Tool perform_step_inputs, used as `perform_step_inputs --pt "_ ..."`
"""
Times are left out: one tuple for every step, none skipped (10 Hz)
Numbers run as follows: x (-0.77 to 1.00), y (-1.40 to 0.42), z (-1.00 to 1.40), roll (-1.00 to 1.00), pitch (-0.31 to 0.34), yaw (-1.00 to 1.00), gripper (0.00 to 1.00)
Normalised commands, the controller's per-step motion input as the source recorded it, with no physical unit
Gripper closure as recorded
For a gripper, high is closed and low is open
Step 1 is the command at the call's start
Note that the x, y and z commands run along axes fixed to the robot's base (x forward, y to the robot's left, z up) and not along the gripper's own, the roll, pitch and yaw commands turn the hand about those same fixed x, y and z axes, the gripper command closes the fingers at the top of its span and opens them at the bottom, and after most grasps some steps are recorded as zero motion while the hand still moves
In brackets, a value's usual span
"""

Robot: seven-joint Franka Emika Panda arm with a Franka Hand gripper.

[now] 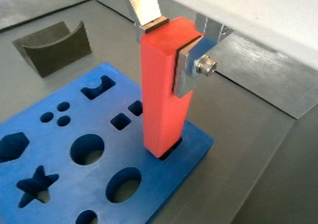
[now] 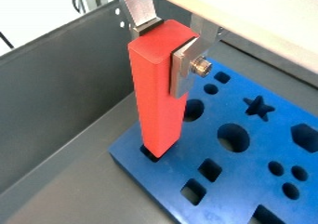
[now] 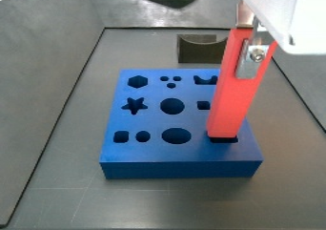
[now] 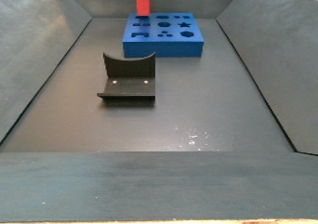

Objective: Pick up the rectangle object. Move up. Move to above the board. Insert the rectangle object.
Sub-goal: Insert the rectangle object.

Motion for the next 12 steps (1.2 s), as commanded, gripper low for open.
perform_step_inputs --pt "0.15 0.00 -0.11 0.00 -0.011 0.00 1.00" --pt "0.00 -0.02 -0.05 0.00 0.000 0.00 1.00" --pt "0.00 -0.05 -0.12 0.00 0.000 0.00 1.00" --pt "0.00 -0.10 -0.17 0.00 0.000 0.07 1.00" --pt "0.00 -0.08 -0.16 0.00 -0.049 0.15 1.00" --pt "0.00 -0.08 -0.17 0.00 -0.077 0.22 1.00" --pt "0.00 -0.06 -0.15 0.00 -0.071 0.24 1.00" --pt "0.00 -0.09 -0.27 0.00 -0.071 0.21 1.00" --pt "0.02 -0.11 -0.55 0.11 -0.020 0.17 1.00" --pt "0.07 -0.11 -0.65 0.20 0.000 0.16 1.00" --pt "0.11 -0.10 -0.63 0.24 0.000 0.16 1.00" --pt "0.00 0.00 0.00 0.00 -0.006 0.00 1.00"
